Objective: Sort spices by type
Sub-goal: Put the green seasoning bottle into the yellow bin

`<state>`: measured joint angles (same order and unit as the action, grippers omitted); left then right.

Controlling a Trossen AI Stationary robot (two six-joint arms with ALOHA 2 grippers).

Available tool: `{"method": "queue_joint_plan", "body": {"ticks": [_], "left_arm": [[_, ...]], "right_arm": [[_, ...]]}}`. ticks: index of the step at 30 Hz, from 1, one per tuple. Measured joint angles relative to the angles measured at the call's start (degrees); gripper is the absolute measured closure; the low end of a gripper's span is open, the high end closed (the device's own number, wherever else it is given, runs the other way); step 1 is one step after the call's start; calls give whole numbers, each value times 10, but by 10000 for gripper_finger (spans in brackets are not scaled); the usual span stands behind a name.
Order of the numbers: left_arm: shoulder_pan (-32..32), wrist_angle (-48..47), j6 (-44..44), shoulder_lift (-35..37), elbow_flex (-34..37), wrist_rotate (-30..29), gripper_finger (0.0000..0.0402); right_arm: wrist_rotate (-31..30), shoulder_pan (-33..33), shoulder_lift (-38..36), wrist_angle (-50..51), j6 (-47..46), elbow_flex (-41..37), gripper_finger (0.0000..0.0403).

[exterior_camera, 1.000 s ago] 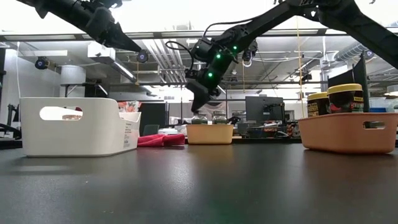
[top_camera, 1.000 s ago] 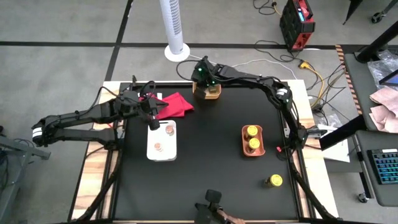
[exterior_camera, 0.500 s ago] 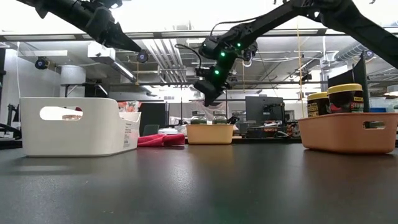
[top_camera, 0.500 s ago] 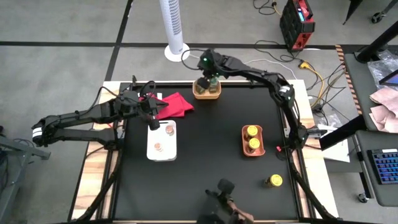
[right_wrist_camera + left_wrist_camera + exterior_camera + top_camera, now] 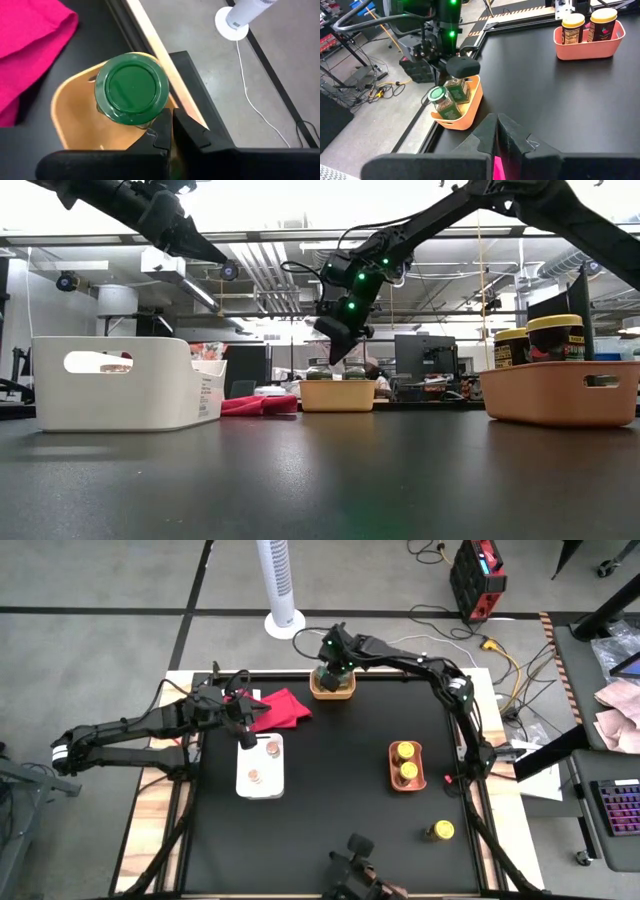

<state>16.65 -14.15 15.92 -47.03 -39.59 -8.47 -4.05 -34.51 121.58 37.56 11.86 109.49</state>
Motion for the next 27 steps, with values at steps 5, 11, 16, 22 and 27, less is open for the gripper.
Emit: {"method": "queue_joint_plan", "body": {"ticks": [5,11,16,22,27], "left_arm": [[0,0,0,0,0,0,402],[0,0,0,0,0,0,402],[0,0,0,0,0,0,402],[0,0,0,0,0,0,402],[0,0,0,0,0,0,402]], "right_arm": [[0,13,0,3,2,0,394],[-3,22,0,23,-17,0,394],[-5,23,0,51,-18,6,394],[-5,24,-1,107,-28,36,393],[37,36,-2,149,-3,47,393]]}}
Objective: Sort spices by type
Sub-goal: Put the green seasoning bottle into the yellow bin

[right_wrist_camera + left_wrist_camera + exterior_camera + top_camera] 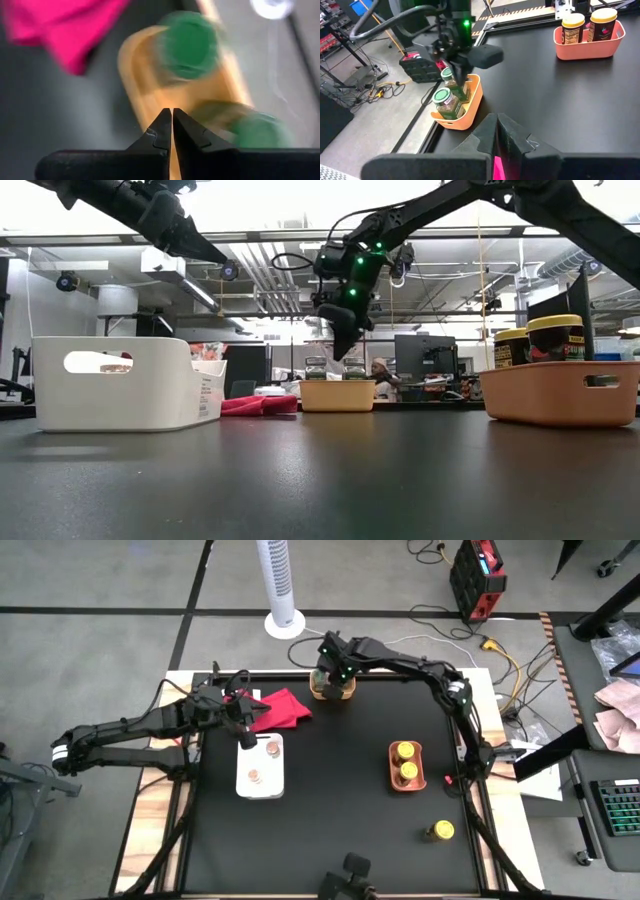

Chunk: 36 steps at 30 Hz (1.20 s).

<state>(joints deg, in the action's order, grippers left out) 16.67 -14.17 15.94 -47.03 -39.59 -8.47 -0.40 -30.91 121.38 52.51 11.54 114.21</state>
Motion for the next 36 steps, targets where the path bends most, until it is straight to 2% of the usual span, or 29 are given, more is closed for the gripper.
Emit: {"method": "queue_joint_plan", "body": {"ticks": [3,8,13,17,25,33,36], "left_arm": [[0,0,0,0,0,0,402],[0,0,0,0,0,0,402],[0,-3,0,0,0,0,402],[0,-3,0,0,0,0,402],[0,-3,0,0,0,0,402],[0,-4,0,0,0,0,402],[0,-4,0,0,0,0,402]], "right_arm": [[47,10,0,-31,7,-17,393],[21,20,6,-112,5,-39,393],[3,18,13,-145,-2,-44,393],[-27,18,14,-156,2,-44,393],[-28,18,15,-177,5,-44,393],[-28,24,16,-148,22,-45,393],[-53,25,24,-165,26,-45,393]]}}
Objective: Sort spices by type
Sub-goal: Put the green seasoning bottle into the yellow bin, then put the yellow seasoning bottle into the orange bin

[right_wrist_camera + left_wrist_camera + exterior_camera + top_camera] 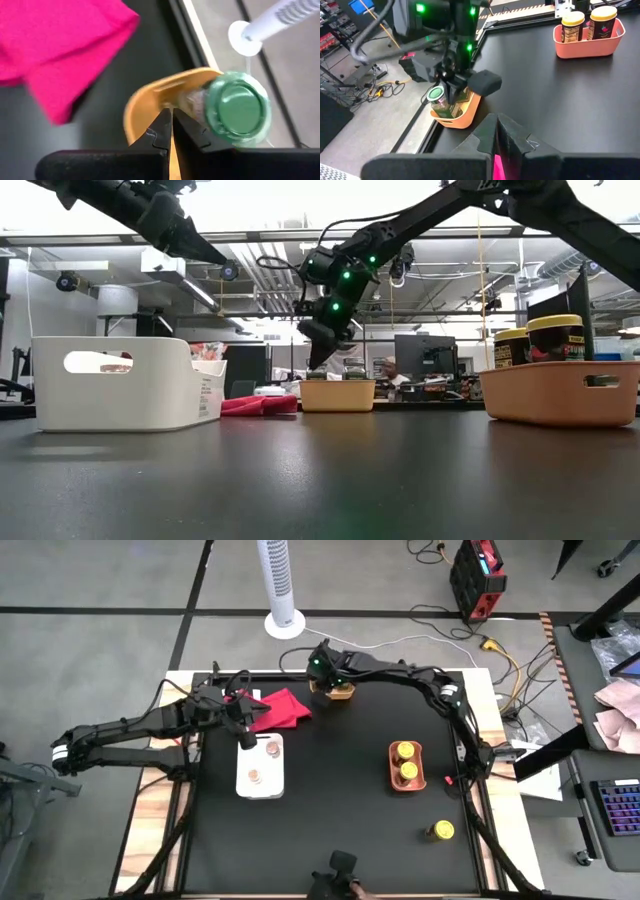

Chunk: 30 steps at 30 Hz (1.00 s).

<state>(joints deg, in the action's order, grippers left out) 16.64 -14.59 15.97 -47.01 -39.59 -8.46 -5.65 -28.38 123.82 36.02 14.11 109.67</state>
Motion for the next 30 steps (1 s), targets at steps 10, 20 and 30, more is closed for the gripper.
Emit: {"method": "queue_joint_plan", "body": {"ticks": [10,20,30], "left_arm": [[0,0,0,0,0,0,402],[0,0,-13,-24,0,0,402],[-23,11,-35,-37,0,1,402]], "right_arm": [[-34,-2,2,-30,0,-3,393],[-29,49,-49,101,-41,-3,393],[-21,157,-136,329,-149,-9,393]]}}
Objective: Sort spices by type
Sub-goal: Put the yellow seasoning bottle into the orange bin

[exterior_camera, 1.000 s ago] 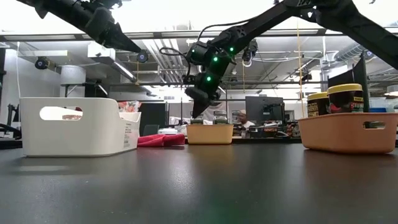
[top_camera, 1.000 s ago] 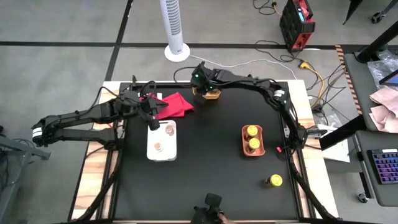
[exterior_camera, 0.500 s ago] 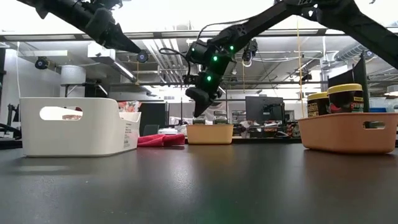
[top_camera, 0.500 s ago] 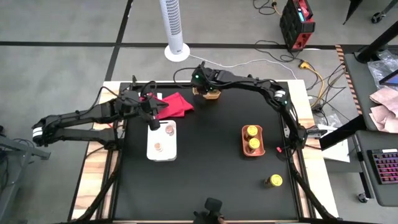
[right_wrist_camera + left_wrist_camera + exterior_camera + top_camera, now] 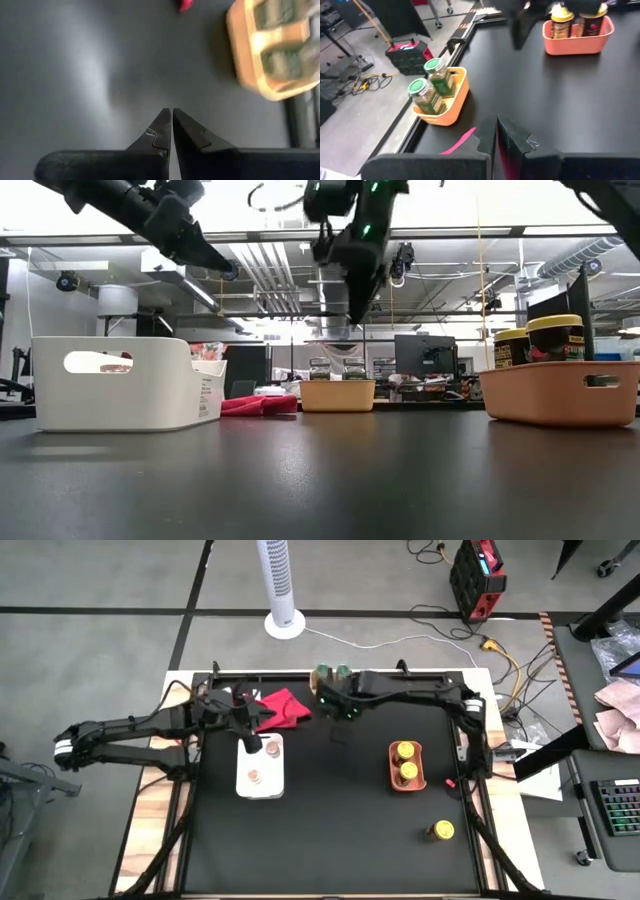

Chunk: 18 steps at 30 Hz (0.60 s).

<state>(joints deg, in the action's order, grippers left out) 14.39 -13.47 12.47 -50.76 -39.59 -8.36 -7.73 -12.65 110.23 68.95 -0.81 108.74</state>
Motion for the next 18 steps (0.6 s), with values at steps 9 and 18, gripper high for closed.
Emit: {"method": "queue_joint_plan", "body": {"ticks": [9,18], "left_arm": [[-34,6,5,-3,0,0,402],[-41,7,5,-3,0,0,402]], "right_arm": [[9,141,-110,91,-233,-43,390],[54,279,-194,111,-557,-77,390]]}}
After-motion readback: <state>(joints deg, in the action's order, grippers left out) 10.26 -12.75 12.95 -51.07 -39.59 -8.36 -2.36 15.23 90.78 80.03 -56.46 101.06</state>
